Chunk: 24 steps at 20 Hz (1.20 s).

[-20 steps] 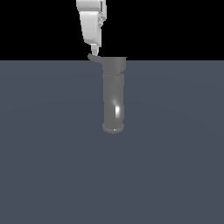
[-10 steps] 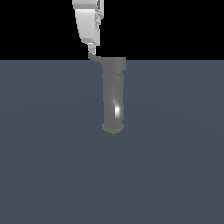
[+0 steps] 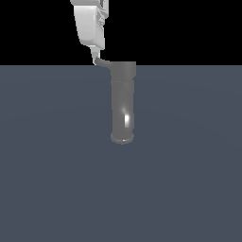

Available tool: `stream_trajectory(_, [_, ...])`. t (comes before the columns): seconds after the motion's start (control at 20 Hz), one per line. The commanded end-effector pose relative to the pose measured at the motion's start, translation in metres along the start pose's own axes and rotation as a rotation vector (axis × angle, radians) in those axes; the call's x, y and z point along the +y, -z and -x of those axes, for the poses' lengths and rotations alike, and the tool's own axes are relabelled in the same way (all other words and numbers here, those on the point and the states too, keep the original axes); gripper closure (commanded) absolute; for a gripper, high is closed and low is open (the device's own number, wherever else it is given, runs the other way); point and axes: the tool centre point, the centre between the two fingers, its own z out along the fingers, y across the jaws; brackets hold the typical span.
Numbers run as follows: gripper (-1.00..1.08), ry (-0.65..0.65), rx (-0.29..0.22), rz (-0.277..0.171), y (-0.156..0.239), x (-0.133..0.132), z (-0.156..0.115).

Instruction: Turn on the faucet by rotating a designated handle.

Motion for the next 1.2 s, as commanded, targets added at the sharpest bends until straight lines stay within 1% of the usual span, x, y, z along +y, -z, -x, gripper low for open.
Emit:
stream_trajectory(0.0, [1.08, -0.002, 0.002, 0.007, 0.000, 0.010, 0.000])
stream_trajectory(0.1, [1.08, -0.002, 0.002, 0.007, 0.000, 0.012, 0.001])
stream_trajectory(0.15, [1.08, 0.003, 0.003, 0.001, 0.000, 0.008, 0.004])
stream_trajectory(1.15, [1.08, -0.001, 0.002, 0.006, 0.001, 0.058, -0.023])
